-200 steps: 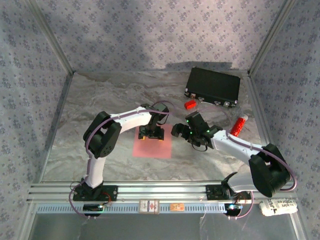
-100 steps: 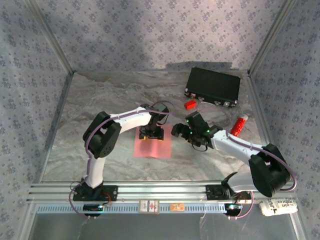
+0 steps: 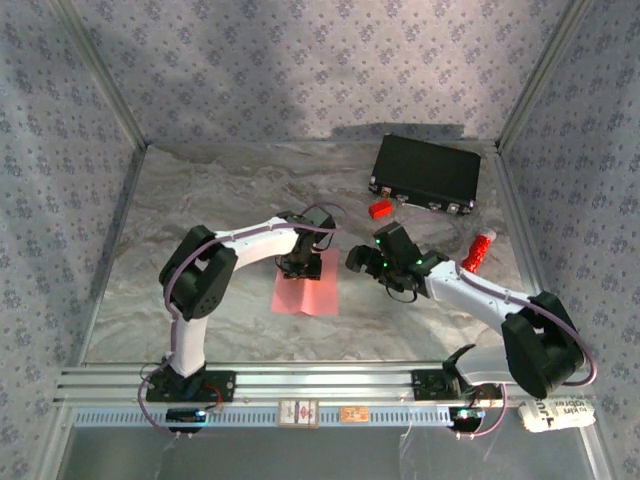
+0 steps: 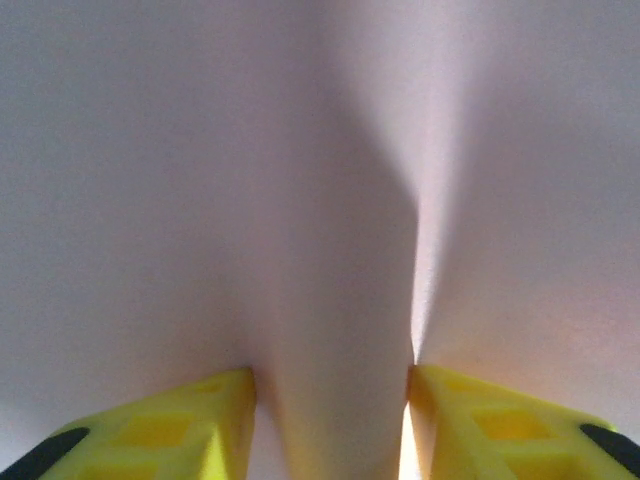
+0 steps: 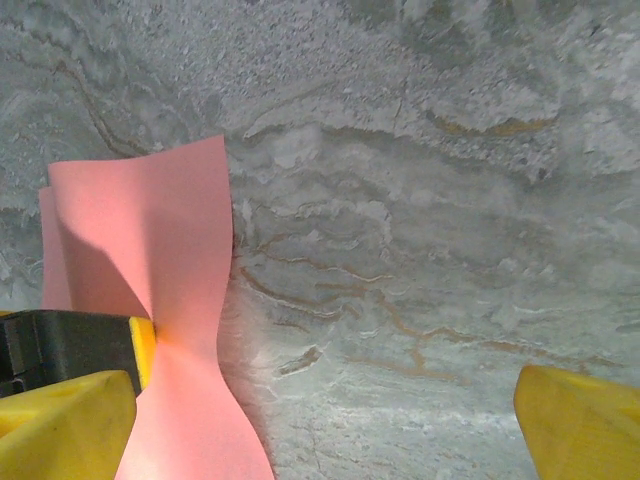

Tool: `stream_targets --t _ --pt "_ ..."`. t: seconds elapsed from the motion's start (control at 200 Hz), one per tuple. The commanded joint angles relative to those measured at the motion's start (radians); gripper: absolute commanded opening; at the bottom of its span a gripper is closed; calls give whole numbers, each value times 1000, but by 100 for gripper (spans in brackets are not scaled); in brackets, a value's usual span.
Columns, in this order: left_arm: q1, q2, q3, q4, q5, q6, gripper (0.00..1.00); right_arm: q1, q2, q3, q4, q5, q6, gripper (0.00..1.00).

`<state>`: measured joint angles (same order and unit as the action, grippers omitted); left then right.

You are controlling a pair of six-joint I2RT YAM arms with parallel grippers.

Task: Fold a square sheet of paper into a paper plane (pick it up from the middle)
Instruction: First fold the square sheet of paper in half at the center of the table.

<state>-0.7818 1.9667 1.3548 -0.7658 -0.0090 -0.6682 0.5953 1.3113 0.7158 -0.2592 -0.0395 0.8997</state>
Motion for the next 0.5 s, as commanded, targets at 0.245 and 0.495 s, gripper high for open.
stream_targets --t 0.245,0.495 --pt "-8 -136 -50 125 73 38 36 -12 -79 -23 -31 97 6 99" --pt "20 -227 -109 301 264 10 36 -17 -175 -99 83 188 63 99"
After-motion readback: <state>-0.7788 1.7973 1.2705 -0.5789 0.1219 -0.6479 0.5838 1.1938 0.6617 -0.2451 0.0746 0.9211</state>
